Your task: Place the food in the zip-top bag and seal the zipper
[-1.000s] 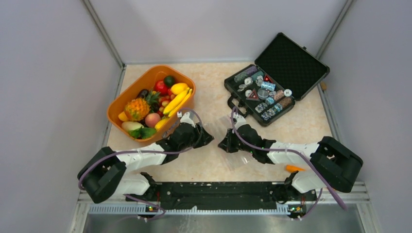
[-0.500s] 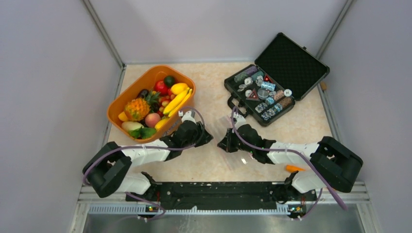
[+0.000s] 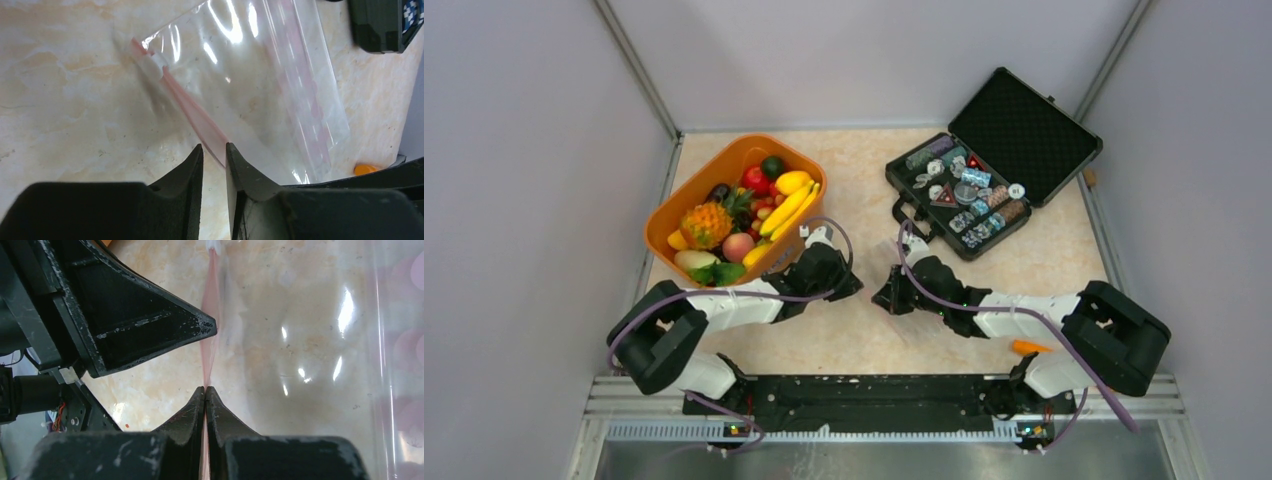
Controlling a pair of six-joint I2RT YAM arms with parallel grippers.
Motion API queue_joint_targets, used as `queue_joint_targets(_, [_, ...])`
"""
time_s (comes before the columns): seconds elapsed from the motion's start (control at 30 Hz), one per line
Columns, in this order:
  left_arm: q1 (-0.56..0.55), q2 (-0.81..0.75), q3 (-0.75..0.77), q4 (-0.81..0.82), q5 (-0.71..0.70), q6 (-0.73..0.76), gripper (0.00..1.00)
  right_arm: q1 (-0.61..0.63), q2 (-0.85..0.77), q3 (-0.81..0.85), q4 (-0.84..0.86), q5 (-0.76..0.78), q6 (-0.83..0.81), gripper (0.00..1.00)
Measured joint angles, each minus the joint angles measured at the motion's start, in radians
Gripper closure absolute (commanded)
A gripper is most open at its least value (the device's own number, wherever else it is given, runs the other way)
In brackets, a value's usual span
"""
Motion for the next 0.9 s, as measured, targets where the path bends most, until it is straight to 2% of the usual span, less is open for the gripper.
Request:
queue_joint_targets(0.27, [0.0, 0.013, 0.0, -0.007, 0.023, 0.002, 0.78, 0.0, 0.022, 0.0, 0.004, 0.001, 0.0, 1.0])
queue_joint_targets(0.33, [0.0, 0.013, 0.0, -0.006, 0.027, 0.002, 0.83, 0.0, 0.028, 0.0, 0.006, 0.0, 0.0, 1.0])
queue_joint_targets(0.6, [0.0, 0.042, -0.003, -0.004, 0.071, 0.006, 0.85, 0.0, 0.047, -0.002, 0.032, -0.002, 0.006, 1.0])
queue_joint_targets(0.63, [0.0, 0.055, -0.003, -0.005, 0.076, 0.006, 0.84, 0.0, 0.047, -0.004, 0.042, -0.004, 0.006, 1.0])
queue_joint_targets(0.7, [0.0, 0.072, -0.003, -0.007, 0.084, 0.005, 0.76, 0.0, 0.048, -0.004, 0.047, -0.011, 0.008, 1.0])
queue_joint_targets(0.8, [0.0, 0.078, -0.003, -0.008, 0.09, 0.0, 0.76, 0.0, 0.048, -0.004, 0.05, -0.015, 0.009, 1.0])
queue_joint_targets(0.83, [0.0, 0.078, -0.003, -0.006, 0.091, -0.002, 0.69, 0.0, 0.048, -0.004, 0.05, -0.016, 0.009, 1.0])
queue_joint_targets(0.9, [0.0, 0.078, -0.003, 0.001, 0.094, -0.001, 0.66, 0.0, 0.048, -0.004, 0.05, -0.018, 0.009, 1.0])
